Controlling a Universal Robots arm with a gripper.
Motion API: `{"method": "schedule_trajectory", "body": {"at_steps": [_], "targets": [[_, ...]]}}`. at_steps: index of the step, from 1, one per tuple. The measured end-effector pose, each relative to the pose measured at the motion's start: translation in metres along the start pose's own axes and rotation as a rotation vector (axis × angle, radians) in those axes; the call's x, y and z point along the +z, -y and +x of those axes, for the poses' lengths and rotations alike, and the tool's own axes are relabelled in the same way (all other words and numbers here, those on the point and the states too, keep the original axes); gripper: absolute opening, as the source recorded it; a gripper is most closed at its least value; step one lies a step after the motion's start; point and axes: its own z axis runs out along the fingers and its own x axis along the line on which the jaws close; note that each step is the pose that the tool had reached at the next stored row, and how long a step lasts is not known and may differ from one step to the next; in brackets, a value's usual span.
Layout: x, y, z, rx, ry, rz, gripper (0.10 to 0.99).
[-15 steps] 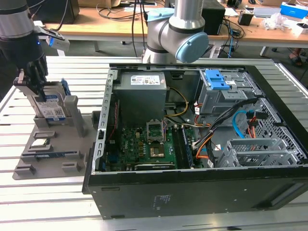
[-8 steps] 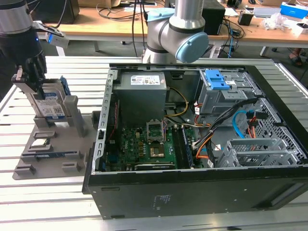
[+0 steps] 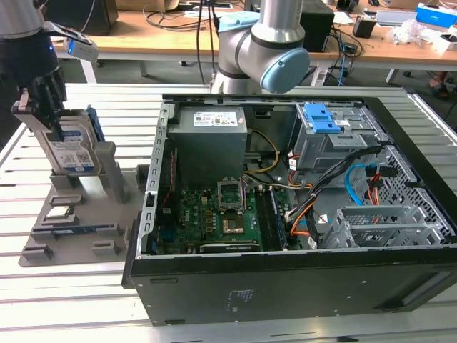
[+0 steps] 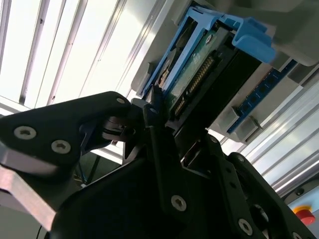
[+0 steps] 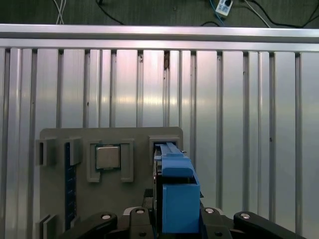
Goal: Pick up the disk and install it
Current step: 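Pick up the disk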
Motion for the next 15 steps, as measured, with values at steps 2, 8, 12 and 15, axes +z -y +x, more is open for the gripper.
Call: {"method": "schedule_trajectory", "body": {"at_steps": [2,8,12,15], "targets": [[-0.0037,-0.0002,0.0000,0.000,0.0000,0.000,0.365],[-0.0149,-0.0007,0.0001,0.000,0.0000,0.000,0.365],[-0.0215,-0.0009,0.0002,0.000,0.0002,0.000,0.365],[-0.0257,-0.0011,0.0002,0.000,0.0003,0.000,0.365]]}}
